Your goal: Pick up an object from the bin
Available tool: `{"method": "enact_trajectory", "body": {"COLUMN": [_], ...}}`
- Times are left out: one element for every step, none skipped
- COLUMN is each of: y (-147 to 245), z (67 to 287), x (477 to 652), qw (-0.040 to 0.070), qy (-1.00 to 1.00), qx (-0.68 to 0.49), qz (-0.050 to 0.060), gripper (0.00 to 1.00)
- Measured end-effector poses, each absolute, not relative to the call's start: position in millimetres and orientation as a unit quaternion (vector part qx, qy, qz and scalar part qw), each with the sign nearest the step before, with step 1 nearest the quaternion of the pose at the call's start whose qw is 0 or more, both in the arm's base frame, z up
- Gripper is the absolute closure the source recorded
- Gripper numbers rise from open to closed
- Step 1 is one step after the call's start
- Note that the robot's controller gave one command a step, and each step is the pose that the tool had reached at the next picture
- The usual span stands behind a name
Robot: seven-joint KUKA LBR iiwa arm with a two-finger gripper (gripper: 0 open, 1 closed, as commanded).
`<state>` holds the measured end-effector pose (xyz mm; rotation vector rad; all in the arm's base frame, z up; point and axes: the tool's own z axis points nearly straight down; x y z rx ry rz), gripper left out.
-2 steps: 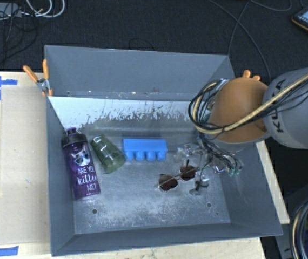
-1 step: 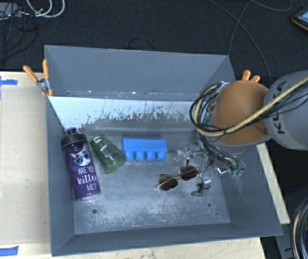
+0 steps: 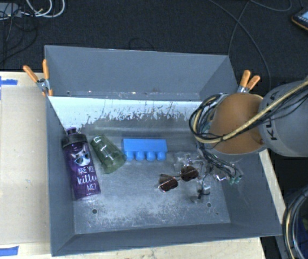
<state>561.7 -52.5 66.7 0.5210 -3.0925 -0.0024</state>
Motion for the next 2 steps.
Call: {"method": "enact_trajectory", "body": {"y": [-45.0, -45.0], "z": [70.1, 70.3], "x": [555.3, 555.4], "qw": [0.001, 0.000], "qy": [-0.982, -0.982], "qx": [0.190, 0.189], "qz": [0.000, 0.000], "gripper": [1.00, 1.00]}}
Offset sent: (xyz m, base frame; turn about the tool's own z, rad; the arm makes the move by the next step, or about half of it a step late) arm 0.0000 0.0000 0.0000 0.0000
